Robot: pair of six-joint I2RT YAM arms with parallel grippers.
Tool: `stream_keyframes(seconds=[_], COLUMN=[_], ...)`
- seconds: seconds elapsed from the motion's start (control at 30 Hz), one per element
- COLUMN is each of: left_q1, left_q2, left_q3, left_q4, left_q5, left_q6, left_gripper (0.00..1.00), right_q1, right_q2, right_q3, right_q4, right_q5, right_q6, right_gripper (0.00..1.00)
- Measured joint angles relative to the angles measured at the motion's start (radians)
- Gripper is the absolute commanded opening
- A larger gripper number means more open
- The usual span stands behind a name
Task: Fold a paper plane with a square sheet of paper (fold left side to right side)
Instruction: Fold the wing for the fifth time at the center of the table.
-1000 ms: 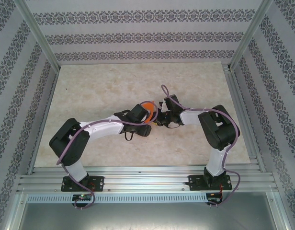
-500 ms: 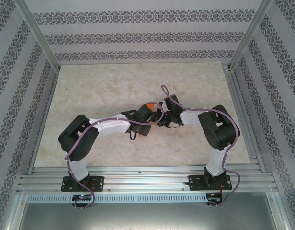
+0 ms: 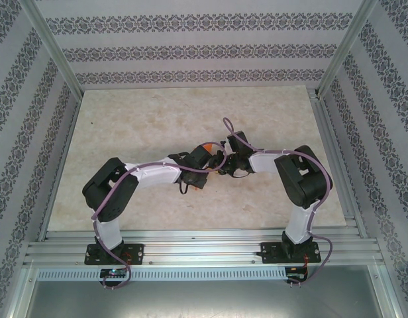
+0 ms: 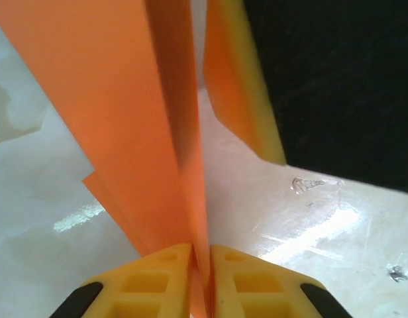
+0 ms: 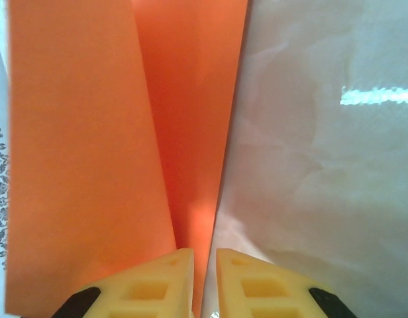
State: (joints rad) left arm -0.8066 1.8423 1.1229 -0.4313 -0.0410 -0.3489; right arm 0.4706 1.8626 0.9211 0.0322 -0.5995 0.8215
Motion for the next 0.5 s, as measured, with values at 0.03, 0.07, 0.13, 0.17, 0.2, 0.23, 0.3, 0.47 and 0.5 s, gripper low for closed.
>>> stream_keyframes(seconds=[0.03,0.07,0.13,0.17,0.2,0.23,0.3,0.47,0.5], left_q1=[0.002,0.006,0.015,0.022,0.030,0.040,0.062,0.086,0.088], left_q2=[0.000,0.000,0.000,0.000,0.000,0.000,-0.002,-0.012,-0.012], left_q3=[0.000,0.000,-0.008,-0.016,-0.027,-0.039,-0.064,-0.102,-0.107], left_q4=[0.003,0.007,0.026,0.039,0.053,0.070,0.106,0.178,0.195], left_q5=[0.010,0.021,0.045,0.061,0.081,0.102,0.146,0.230,0.244], left_q6=[0.000,0.000,-0.003,-0.006,-0.010,-0.015,-0.026,-0.045,-0.050], left_gripper=[0.14,0.14,0.14,0.14,0.14,0.14,0.14,0.15,0.15], right_q1=[0.000,-0.002,-0.007,-0.011,-0.016,-0.022,-0.036,-0.064,-0.067], right_q2=[-0.006,-0.012,-0.030,-0.039,-0.049,-0.061,-0.084,-0.124,-0.128], right_q3=[0.000,-0.001,-0.012,-0.018,-0.027,-0.037,-0.056,-0.080,-0.084], right_q4=[-0.003,-0.006,-0.012,-0.015,-0.018,-0.021,-0.029,-0.030,-0.021], right_q5=[0.000,0.000,0.001,0.000,0.000,0.000,-0.001,-0.011,-0.019], right_q6=[-0.005,-0.009,-0.016,-0.021,-0.029,-0.035,-0.046,-0.064,-0.063], right_gripper=[0.17,0.18,0.18,0.18,0.19,0.19,0.20,0.20,0.20])
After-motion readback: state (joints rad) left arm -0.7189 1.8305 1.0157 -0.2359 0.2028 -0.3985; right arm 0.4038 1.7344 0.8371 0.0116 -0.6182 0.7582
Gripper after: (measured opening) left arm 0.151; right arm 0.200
